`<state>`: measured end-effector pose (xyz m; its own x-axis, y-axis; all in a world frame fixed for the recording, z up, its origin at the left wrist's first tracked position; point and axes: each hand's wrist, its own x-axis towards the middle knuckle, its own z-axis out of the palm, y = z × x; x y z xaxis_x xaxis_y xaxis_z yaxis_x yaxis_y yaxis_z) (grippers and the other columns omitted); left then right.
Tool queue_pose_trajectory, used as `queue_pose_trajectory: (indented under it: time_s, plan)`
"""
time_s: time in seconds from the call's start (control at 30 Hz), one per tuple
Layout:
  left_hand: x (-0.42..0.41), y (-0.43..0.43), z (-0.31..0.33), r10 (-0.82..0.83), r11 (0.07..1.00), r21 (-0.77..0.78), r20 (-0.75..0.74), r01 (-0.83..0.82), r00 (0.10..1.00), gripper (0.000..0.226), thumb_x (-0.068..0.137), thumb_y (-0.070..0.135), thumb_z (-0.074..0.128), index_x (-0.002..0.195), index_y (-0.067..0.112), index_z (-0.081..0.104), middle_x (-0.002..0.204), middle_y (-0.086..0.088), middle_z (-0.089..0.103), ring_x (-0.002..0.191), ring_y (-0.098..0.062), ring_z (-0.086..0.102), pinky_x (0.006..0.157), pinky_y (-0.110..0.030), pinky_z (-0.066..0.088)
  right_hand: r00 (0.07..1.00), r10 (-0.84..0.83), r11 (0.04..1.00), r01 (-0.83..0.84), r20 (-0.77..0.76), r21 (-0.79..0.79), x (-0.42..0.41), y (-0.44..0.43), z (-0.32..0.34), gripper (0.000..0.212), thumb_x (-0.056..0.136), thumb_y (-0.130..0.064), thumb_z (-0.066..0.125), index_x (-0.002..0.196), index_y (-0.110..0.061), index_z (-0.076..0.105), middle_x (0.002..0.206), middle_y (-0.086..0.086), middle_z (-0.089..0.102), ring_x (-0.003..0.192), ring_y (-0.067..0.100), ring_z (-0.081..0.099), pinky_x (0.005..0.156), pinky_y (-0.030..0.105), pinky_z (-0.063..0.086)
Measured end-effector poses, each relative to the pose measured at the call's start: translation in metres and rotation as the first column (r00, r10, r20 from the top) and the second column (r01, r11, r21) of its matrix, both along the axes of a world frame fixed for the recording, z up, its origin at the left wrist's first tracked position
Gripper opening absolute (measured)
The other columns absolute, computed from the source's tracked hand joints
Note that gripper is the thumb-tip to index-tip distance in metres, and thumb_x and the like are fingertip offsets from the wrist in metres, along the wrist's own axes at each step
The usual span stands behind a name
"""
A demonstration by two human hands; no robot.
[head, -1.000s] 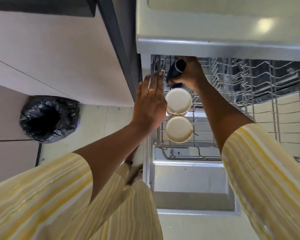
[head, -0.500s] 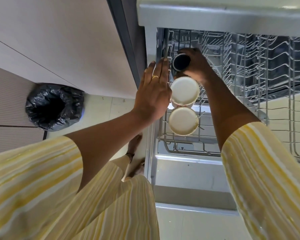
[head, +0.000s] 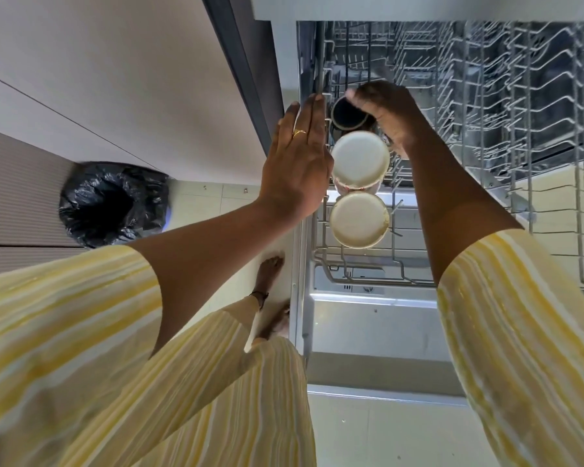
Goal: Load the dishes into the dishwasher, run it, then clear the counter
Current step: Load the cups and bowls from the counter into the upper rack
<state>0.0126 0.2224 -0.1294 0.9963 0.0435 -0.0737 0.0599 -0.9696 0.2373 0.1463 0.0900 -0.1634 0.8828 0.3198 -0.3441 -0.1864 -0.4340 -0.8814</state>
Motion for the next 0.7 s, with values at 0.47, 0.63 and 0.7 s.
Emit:
queue_pose_trajectory:
  time_s: [0.47, 0.63, 0.7]
  plan:
    - [-0.001, -0.001, 0.002, 0.036, 0.998, -0.059, 0.04, -0.034, 0.999, 0.06, 0.098, 0.017, 0.036, 0.148, 0.005, 0.005, 0.156, -0.01, 0.013, 0.145, -0.029, 0.007, 0.119, -0.037, 0.01, 0.924, -0.317, 0.922, 0.353, 0.212, -0.161, -0.043, 0.005, 0.01, 0.032, 0.099, -0.026, 0.04, 0.103, -0.005, 0.064, 0.103, 0.016, 0.064, 0.088, 0.019, 0.054, 0.076, 0.027, 0.04]
    - [-0.003, -0.003, 0.016, 0.018, 1.0, -0.008, 0.003, -0.018, 1.0, 0.06, 0.1, 0.025, 0.038, 0.148, 0.007, 0.006, 0.156, -0.012, 0.011, 0.144, -0.033, 0.008, 0.116, -0.041, 0.011, 0.905, -0.115, 0.892, 0.275, 0.408, -0.359, -0.088, 0.015, 0.038, 0.036, 0.1, -0.021, 0.037, 0.121, 0.001, 0.056, 0.126, 0.019, 0.055, 0.116, 0.03, 0.05, 0.092, 0.03, 0.036]
    - [-0.011, 0.003, 0.022, 0.046, 0.999, -0.028, -0.046, -0.047, 0.998, 0.059, 0.101, 0.036, 0.025, 0.149, 0.011, 0.001, 0.158, -0.009, 0.003, 0.145, -0.03, 0.001, 0.116, -0.038, 0.005, 0.901, -0.026, 0.858, 0.243, 0.434, -0.452, -0.108, 0.019, 0.048, 0.037, 0.1, -0.022, 0.036, 0.128, -0.002, 0.05, 0.135, 0.017, 0.047, 0.126, 0.031, 0.041, 0.099, 0.034, 0.033]
